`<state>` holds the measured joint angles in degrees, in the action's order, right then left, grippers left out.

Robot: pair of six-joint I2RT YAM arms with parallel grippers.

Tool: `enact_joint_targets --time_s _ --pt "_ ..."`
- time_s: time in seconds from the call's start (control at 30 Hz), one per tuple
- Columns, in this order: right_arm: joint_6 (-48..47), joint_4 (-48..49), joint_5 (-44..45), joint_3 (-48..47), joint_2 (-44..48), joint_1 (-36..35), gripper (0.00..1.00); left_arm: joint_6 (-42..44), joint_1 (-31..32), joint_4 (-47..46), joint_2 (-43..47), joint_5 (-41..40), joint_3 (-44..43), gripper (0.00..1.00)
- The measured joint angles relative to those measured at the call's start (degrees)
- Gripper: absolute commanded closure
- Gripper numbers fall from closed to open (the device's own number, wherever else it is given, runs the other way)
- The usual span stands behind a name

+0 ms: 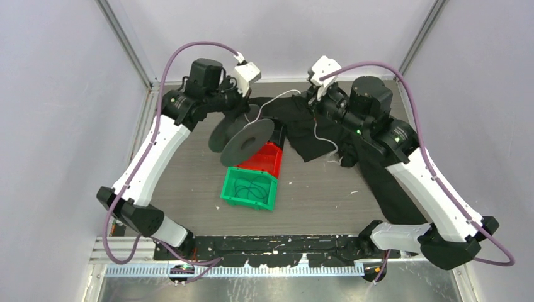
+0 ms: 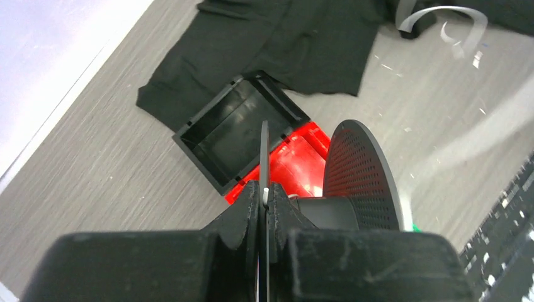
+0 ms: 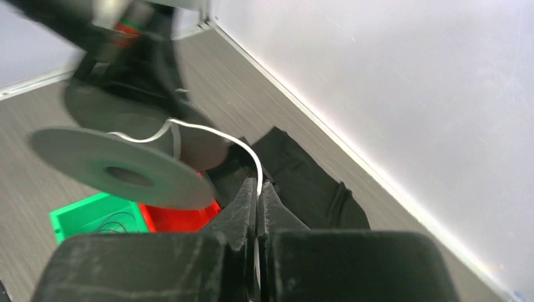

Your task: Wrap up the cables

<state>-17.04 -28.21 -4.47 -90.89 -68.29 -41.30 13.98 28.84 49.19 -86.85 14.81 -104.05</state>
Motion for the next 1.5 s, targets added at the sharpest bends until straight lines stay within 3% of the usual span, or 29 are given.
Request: enact_joint_targets --time_s 0.17,0.57,0.6,0.67,0.73,0.8,0.97,1.2,1.5 --pt "4.24 3.15 -2.36 5.14 -0.87 6.21 1.00 2.84 0.02 3.67 4.74 6.82 0.42 0.99" --pt "13.70 15.15 -9.57 25.92 -3.19 9.79 0.99 0.11 0.04 3.10 14.08 18.51 -2.89 1.00" --pt "14.82 16.79 -10.51 27.23 -3.41 9.81 0.97 -0.81 0.04 2.23 14.58 18.71 -2.89 1.00" --pt "17.40 20.87 -12.57 29.81 -3.61 9.81 0.80 -3.45 0.04 -0.22 15.39 18.69 -2.89 1.00" --pt "20.11 25.29 -14.32 32.04 -3.61 9.66 0.72 -6.45 0.04 -3.37 15.89 17.94 -2.82 1.00" --pt "22.05 29.59 -15.26 33.88 -3.61 9.66 0.54 -9.51 0.04 -6.58 16.26 16.37 -2.23 1.00" --pt "25.94 37.09 -16.33 36.72 -3.65 9.84 0.35 -15.56 0.04 -12.94 16.74 10.69 -0.42 0.99" --pt "28.55 45.53 -15.58 40.46 -3.85 9.81 0.21 -21.42 0.04 -15.98 16.48 5.27 -2.08 1.00" --pt "32.68 54.05 -13.79 45.66 -7.28 9.81 0.19 -25.86 0.04 -17.84 16.20 1.64 -6.03 1.00"
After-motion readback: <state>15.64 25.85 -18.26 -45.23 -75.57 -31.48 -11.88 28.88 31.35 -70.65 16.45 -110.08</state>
